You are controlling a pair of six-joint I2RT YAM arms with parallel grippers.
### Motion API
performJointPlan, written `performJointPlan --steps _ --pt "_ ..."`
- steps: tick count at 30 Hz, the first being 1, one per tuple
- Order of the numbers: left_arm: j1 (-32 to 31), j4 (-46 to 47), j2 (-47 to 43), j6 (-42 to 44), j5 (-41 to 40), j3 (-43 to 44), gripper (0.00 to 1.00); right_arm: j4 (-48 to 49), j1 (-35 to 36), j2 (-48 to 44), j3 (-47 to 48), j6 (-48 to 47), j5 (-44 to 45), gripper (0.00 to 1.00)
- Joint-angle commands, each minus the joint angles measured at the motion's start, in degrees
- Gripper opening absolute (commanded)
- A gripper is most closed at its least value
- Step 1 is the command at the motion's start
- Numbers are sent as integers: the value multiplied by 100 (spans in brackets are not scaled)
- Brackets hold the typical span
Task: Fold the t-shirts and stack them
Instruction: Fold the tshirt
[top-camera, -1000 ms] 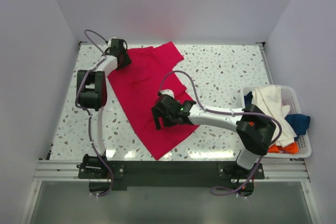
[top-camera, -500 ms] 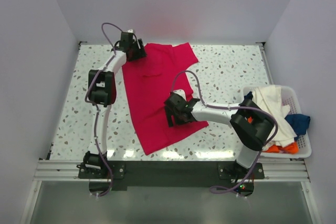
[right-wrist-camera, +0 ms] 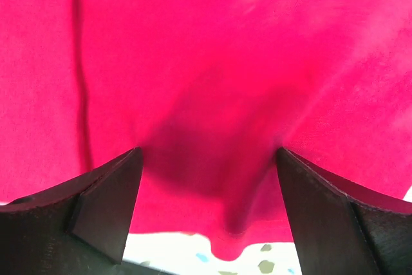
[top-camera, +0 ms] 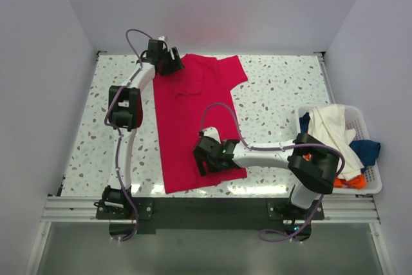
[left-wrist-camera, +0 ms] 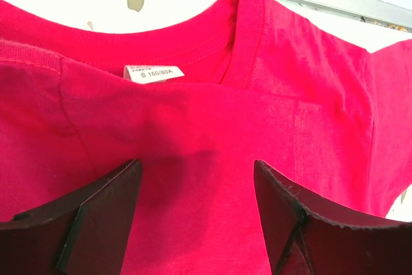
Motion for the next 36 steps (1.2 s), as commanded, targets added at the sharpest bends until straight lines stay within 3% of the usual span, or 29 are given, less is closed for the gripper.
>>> performJointPlan --steps 1,5,11,23,27,30,36 --pt "-58 -231 200 -69 429 -119 76 -289 180 -99 -148 496 -567 88" --pt "-58 -21 42 -104 737 -137 80 -561 189 -433 19 461 -454 88" --pt "-58 427 -476 -218 1115 -251 83 -1229 -21 -1083 449 206 548 92" --pt "-49 788 -1802 -446 1081 -1128 85 -624 -1788 -1050 687 -664 110 92" --pt "-93 1314 -2962 -895 747 -3006 79 -351 -2236 -803 678 -726 -241 92" --pt "-242 1596 -4051 -1123 282 -5077 72 -149 -2579 -505 853 -779 -470 91" --pt "-752 1606 -6065 -1352 -809 -7576 65 27 -2992 76 1241 -840 -646 91"
